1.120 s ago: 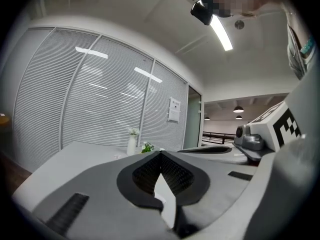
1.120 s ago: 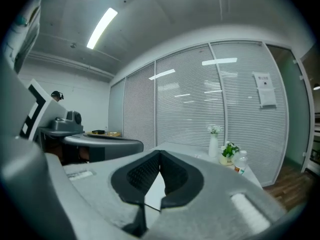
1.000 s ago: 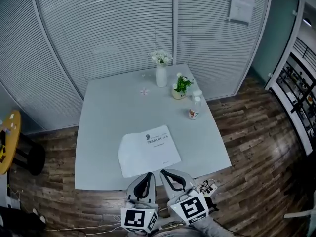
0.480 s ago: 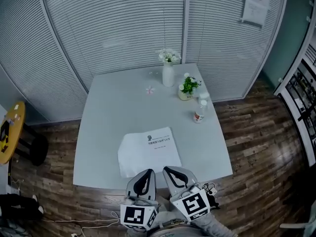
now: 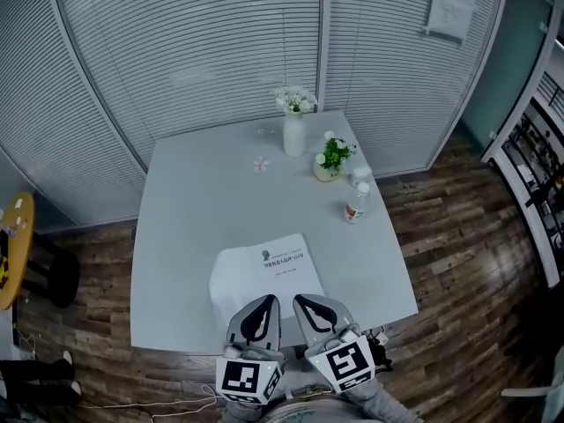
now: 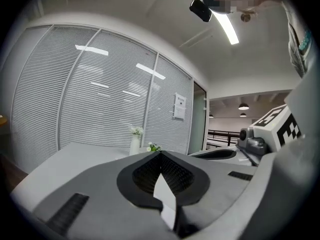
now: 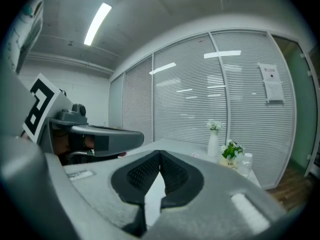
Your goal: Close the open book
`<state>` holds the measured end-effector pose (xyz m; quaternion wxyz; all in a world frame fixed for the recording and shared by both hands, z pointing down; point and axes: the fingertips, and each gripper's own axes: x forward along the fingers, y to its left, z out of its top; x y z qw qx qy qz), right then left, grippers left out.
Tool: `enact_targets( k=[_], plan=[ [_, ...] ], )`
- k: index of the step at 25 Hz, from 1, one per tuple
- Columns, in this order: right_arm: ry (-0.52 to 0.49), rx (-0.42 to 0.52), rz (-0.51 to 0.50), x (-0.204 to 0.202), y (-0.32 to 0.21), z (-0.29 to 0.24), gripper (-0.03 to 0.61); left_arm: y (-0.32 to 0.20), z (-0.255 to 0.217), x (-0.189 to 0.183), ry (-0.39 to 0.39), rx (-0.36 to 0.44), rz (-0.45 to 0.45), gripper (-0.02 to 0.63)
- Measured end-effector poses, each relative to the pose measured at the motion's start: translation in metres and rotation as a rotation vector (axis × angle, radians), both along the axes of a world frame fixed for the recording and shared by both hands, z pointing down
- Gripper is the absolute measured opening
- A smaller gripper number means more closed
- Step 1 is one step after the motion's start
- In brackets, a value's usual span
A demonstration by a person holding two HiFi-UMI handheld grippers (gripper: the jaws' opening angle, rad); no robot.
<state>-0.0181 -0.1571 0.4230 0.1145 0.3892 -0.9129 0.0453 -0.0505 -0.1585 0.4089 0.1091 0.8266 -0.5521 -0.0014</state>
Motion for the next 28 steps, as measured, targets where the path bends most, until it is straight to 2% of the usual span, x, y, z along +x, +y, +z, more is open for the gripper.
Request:
enact_targets(
  k=[4,9,19,28],
  plan=[
    [0.007,0.006,0.013,-0.016,-0.02,0.01,0.002,-0.016,0.003,-0.015,0.017,0.0,0.04,-0.002],
    [0.009,-0.002,0.023,-0.04,-0.035,0.017,0.003,-0.031,0.013,-0.039,-0.003,0.015,0.071,-0.002],
    [0.057,-0.002,0.088,-0.051,-0.05,0.038,0.002,-0.036,0.035,-0.074,0.016,0.03,0.131,-0.002],
    [0.089,-0.011,0.064,-0.056,-0.06,0.052,0.002,-0.042,0.078,-0.103,-0.022,-0.056,0.06,-0.002]
  ],
)
